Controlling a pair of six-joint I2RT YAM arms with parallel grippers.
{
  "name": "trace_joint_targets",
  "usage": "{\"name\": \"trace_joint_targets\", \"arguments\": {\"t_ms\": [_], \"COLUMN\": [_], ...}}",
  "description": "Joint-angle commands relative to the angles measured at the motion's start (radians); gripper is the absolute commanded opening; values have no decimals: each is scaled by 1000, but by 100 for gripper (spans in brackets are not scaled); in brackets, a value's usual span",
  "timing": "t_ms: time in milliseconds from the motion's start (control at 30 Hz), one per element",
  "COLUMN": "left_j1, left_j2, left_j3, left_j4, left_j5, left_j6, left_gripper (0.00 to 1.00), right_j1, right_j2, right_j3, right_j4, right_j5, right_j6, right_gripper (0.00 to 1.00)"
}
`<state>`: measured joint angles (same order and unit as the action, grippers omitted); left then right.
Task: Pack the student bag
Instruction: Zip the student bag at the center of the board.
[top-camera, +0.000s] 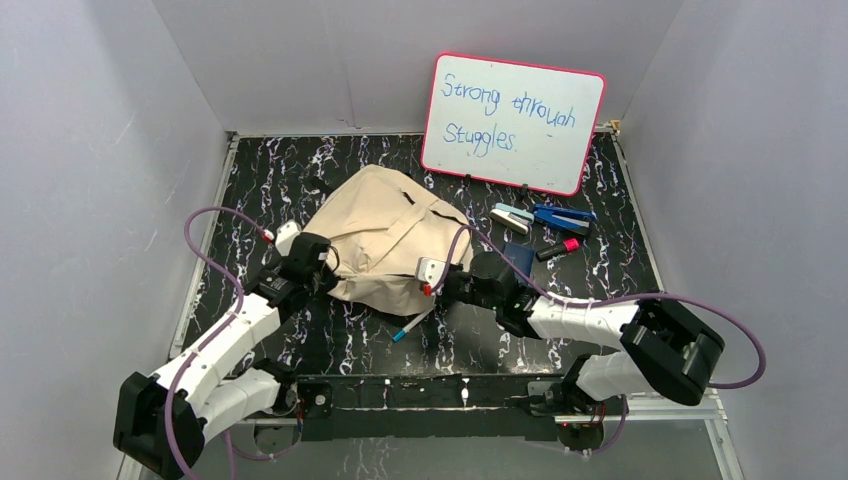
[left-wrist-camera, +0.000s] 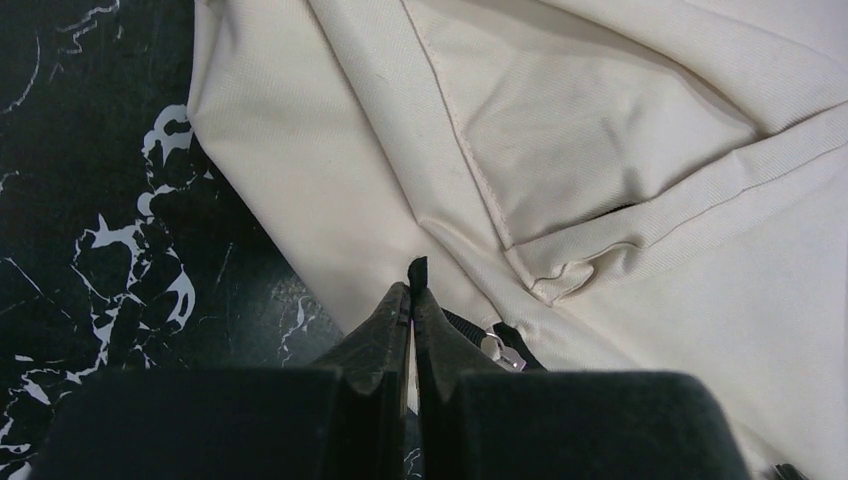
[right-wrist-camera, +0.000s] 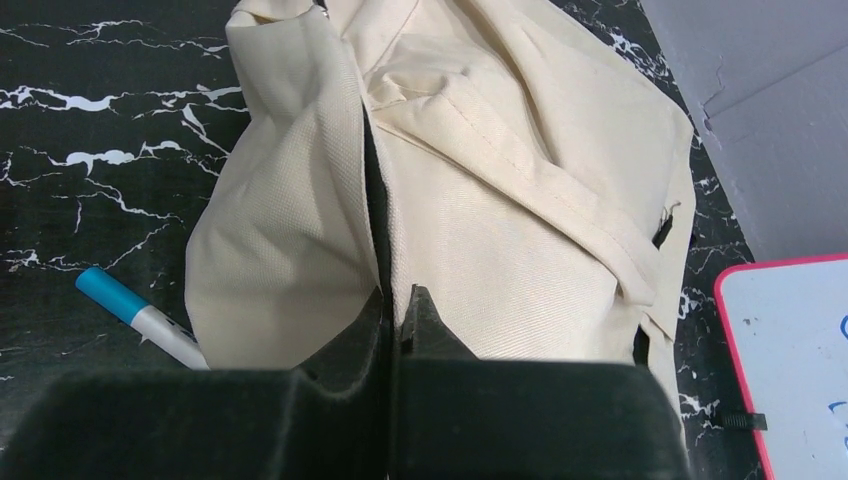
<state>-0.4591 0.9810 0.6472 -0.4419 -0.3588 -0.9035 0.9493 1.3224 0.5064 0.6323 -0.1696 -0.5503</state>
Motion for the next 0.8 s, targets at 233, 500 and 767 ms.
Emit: {"name": "trace_joint_targets", "arguments": {"t_ms": [233,500,767], "left_j1": [57,57,57], "left_j2": [-59,-123,-153], "left_j3": [-45,142,236], "left_j4": [-117,-32,-80], "left_j5": [-243,-214,-258], "left_j6": [-3,188,286], "left_gripper": [27,79,85], "right_j1": [-43,-33,-2], "right_j2": [-85,75,373], "right_j3": [-2,194,466], "right_j4": [62,20,-6], "right_j5": [65,-140,-207], "right_j6": [28,60,25], "right_gripper": [0,0,0]}}
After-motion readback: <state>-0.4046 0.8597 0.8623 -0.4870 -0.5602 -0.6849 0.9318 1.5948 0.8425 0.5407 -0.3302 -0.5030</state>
